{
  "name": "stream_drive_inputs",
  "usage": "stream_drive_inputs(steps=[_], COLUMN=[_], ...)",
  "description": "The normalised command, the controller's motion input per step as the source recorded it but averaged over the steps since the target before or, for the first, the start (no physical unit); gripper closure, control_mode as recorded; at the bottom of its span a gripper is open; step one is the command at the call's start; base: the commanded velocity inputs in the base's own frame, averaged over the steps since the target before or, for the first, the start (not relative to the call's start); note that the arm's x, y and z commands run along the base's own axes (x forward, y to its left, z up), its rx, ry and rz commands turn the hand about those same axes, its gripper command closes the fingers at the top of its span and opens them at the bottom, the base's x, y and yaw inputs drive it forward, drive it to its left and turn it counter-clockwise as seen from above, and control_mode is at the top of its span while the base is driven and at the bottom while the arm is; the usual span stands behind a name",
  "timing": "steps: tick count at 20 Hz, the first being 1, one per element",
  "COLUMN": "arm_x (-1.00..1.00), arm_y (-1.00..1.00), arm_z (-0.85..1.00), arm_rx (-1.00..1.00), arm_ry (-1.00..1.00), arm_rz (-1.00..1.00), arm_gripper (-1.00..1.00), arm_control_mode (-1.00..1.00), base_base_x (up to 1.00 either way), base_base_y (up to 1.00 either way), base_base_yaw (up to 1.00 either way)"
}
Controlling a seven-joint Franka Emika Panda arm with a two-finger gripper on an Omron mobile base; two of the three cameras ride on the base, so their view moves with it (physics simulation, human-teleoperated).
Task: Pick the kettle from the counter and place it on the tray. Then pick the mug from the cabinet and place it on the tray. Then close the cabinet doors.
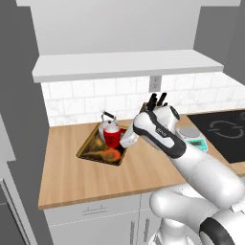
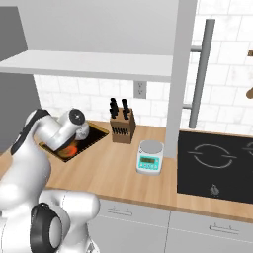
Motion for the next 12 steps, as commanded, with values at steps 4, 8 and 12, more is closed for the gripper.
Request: stream_drive_inputs(steps=[4,8,12], arm_x=[0.43,0.41,0.29], arm_y=[0.0,0.0,0.0], arm_z=[-0.2,-0.28,-0.28], arm_rx=[0.04,0.0,0.0], arm_ry=[0.0,0.02,0.13], arm_rz=[0.0,0.0,0.0], arm_gripper=[1.0,1.0,1.0], arm_control_mode=[-1.0,-1.0,-1.0], base_base_x=[0.0,0.0,0.0], base_base_y=[0.0,0.0,0.0], base_base_yaw=[0.0,0.0,0.0])
